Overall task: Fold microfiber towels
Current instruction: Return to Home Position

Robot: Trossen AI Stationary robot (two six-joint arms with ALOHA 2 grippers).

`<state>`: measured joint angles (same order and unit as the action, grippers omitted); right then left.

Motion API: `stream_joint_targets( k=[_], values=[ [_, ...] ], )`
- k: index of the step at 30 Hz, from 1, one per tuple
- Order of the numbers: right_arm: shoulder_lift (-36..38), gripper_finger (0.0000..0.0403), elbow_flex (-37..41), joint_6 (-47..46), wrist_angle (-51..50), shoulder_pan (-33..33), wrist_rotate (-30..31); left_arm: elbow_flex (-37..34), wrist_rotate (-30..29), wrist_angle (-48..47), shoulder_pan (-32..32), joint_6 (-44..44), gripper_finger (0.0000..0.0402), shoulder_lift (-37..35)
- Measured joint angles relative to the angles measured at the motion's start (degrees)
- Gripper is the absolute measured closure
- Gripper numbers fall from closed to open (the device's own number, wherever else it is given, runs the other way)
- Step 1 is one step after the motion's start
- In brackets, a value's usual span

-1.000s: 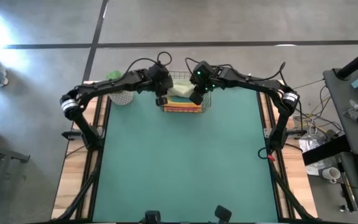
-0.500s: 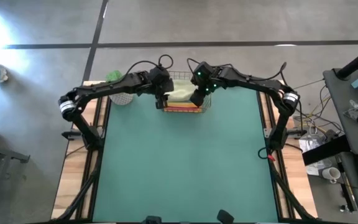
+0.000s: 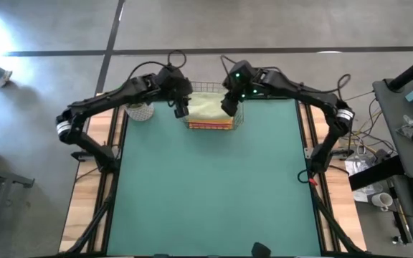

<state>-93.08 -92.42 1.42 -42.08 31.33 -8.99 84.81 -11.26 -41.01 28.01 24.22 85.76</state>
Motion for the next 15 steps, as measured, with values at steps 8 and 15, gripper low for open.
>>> stream_joint_targets(
  k=[8,15],
  values=[
    [-5.81,0.0282,1.00,-1.31,3.74,-0.07,-0.26,-8.10,0.45,0.10,0.00,-6.84,0.0212,-6.26],
    [-9.54,0.0321,0.87,-5.11,15.41,-0.52,-3.17,-15.19,0.50,0.00,-0.02,-11.46,0.0212,-11.25]
  ],
)
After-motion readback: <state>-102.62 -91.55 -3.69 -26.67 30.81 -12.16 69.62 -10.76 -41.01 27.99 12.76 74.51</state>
